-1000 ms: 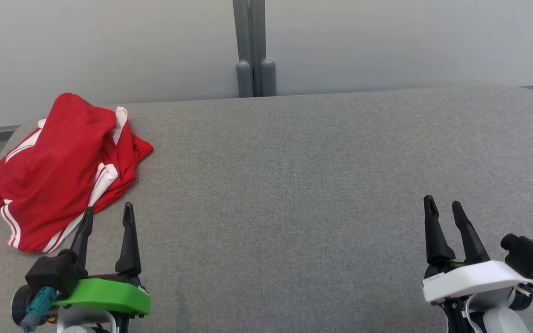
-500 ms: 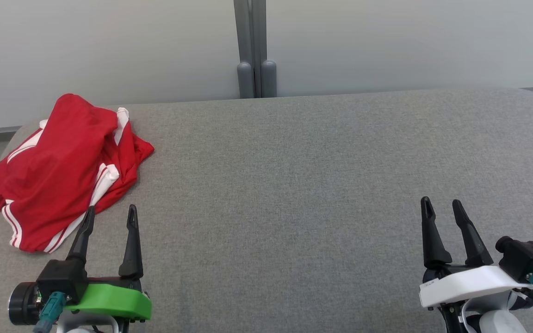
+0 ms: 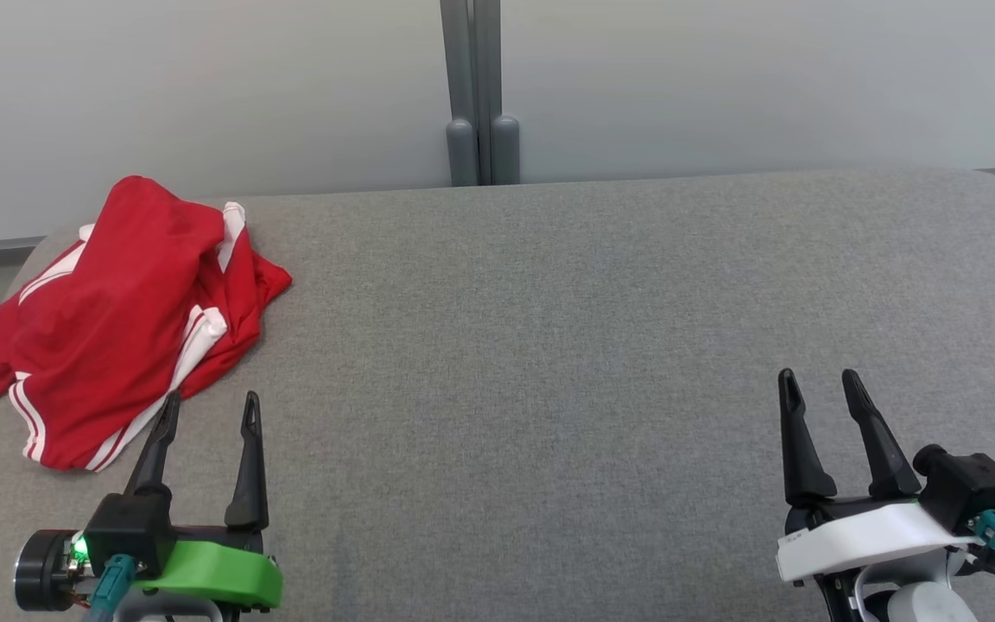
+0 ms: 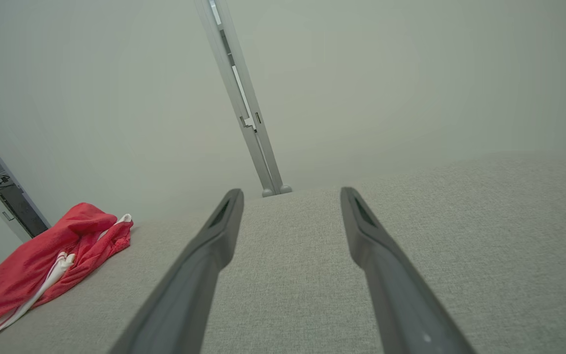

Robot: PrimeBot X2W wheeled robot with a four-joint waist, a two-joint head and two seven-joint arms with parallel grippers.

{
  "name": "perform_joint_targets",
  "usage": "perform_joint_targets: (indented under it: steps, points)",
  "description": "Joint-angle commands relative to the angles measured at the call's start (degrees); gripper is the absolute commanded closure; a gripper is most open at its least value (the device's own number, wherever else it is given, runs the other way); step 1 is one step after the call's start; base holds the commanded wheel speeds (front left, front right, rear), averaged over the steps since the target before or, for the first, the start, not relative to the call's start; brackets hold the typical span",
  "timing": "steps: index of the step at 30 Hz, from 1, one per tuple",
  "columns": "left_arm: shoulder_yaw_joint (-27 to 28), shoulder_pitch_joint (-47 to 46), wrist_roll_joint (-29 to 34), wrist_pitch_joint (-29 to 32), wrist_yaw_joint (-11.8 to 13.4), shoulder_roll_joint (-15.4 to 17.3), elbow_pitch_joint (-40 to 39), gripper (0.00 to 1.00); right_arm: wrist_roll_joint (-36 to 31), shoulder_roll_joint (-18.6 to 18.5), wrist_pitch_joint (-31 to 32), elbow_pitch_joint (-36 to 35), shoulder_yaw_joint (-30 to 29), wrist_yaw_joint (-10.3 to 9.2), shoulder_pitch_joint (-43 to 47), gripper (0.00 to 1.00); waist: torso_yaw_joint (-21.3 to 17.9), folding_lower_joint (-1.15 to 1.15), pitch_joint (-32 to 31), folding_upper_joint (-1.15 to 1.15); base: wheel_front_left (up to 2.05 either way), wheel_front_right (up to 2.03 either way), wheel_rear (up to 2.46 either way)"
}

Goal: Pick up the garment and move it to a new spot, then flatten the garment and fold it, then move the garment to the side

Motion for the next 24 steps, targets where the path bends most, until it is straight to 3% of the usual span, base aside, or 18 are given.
perform_joint_targets:
  steps: [1,9,24]
  points:
    - [0.3,0.7,0.8,-0.4,-0.4,0.0,0.4,0.00,-1.1,-0.3,-0.5,-0.4,0.1,0.02,0.7,0.00,0.0,0.00,0.0,0.00,0.00,0.00,0.00]
    - [0.7,-0.1,2.2,-1.1,-1.4,-0.3,2.2,0.00,-3.7,-0.3,-1.2,-0.2,-0.1,0.02,1.0,0.00,0.4,0.00,-0.1,0.00,0.00,0.00,0.00]
    - [2.4,-0.5,-0.3,-1.0,-2.3,-1.3,4.5,0.00,-2.5,-0.3,-1.2,0.5,-0.2,0.02,1.0,0.00,0.8,0.00,-0.6,0.00,0.00,0.00,0.00]
